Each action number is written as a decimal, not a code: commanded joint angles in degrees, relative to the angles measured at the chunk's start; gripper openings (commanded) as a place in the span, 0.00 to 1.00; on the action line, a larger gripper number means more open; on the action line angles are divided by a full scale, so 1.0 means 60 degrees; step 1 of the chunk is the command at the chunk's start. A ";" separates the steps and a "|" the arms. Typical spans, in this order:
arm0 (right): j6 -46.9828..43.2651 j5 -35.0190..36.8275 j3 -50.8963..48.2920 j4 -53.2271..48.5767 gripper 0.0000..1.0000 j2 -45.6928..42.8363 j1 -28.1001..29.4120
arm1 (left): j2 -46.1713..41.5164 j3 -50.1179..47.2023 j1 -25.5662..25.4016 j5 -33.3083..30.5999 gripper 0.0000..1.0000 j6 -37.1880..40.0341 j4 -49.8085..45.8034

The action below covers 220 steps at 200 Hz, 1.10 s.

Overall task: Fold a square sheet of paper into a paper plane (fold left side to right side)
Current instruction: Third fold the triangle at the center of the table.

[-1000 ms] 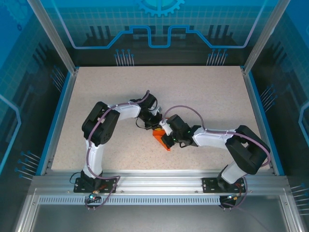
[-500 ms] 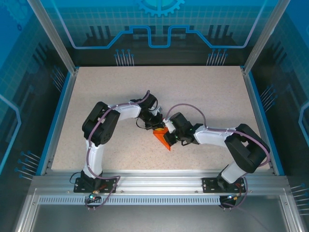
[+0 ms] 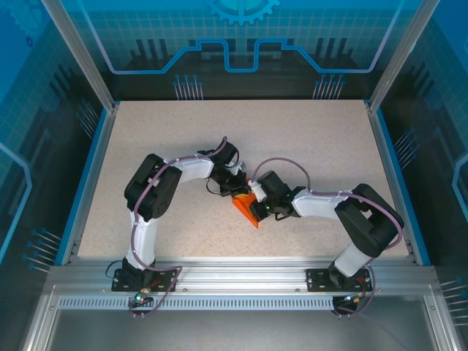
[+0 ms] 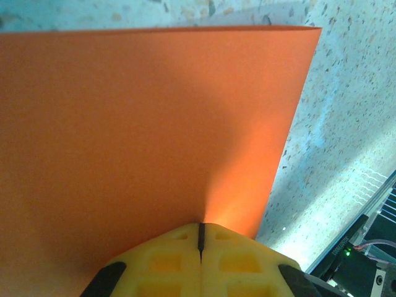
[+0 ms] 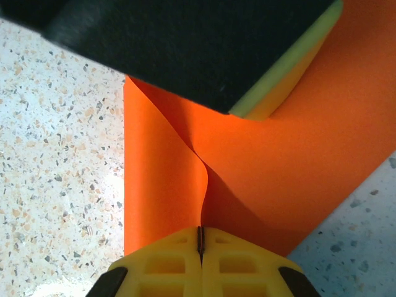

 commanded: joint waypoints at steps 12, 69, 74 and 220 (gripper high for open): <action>0.0114 -0.0053 0.0037 -0.0153 0.00 0.0146 -0.0146 | 0.0436 -0.0193 -0.0164 -0.0340 0.03 -0.0026 -0.0435; 0.0143 -0.0031 0.0058 -0.0263 0.00 -0.0167 -0.0205 | 0.0445 -0.0217 -0.0162 -0.0355 0.03 -0.0040 -0.0408; 0.0132 -0.0070 0.0074 -0.0285 0.00 -0.0170 -0.0205 | 0.0448 -0.0207 -0.0164 -0.0358 0.03 -0.0051 -0.0407; 0.0158 -0.0018 0.0278 -0.0430 0.00 -0.0085 -0.0219 | 0.0448 -0.0267 -0.0156 -0.0329 0.03 -0.0092 -0.0349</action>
